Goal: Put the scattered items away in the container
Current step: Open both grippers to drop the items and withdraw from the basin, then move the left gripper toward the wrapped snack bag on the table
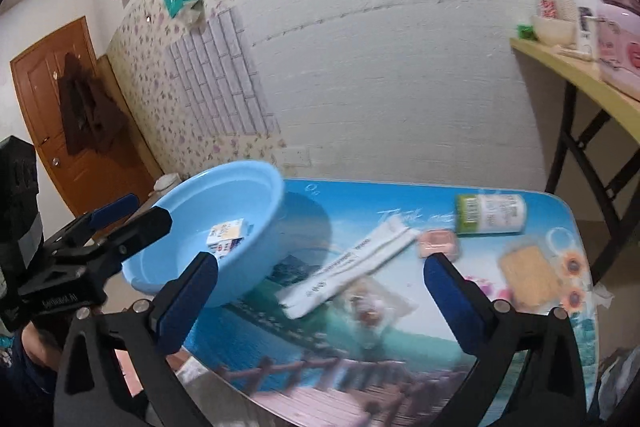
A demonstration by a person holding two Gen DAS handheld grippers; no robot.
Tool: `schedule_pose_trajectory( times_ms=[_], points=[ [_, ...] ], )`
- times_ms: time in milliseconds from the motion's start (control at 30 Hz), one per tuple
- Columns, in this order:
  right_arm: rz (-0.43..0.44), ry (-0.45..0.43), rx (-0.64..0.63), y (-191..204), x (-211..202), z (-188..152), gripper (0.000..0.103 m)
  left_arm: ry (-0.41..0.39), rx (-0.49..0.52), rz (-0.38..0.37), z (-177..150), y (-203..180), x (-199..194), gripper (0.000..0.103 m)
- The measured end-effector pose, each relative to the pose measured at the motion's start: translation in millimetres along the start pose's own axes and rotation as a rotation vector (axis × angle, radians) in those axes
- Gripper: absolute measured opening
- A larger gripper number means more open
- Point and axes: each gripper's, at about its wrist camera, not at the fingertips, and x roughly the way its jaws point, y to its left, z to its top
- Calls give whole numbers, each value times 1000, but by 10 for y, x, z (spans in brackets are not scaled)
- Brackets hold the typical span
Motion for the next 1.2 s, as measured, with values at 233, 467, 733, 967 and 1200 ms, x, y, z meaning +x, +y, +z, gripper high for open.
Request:
schedule_pose_trajectory(
  times_ms=[233,467,733,967,1200],
  points=[
    [-73,-46,2,-402,-285,-155,103,13,1,-76,-66,-427,24,103],
    [-165,-27,37,-647,-361,-213,103,49,33,-96,-117,-696,74,103],
    [-173,-47,75,-790,-454,-228,103,72,32,-82,-144,-752,130,103],
    [-202,2,98,-904,-408,-310,103,106,29,-87,-220,-780,230,103],
    [-179,26,94,-970,-342,-391,103,124,60,-109,-299,-882,269,103]
  ],
)
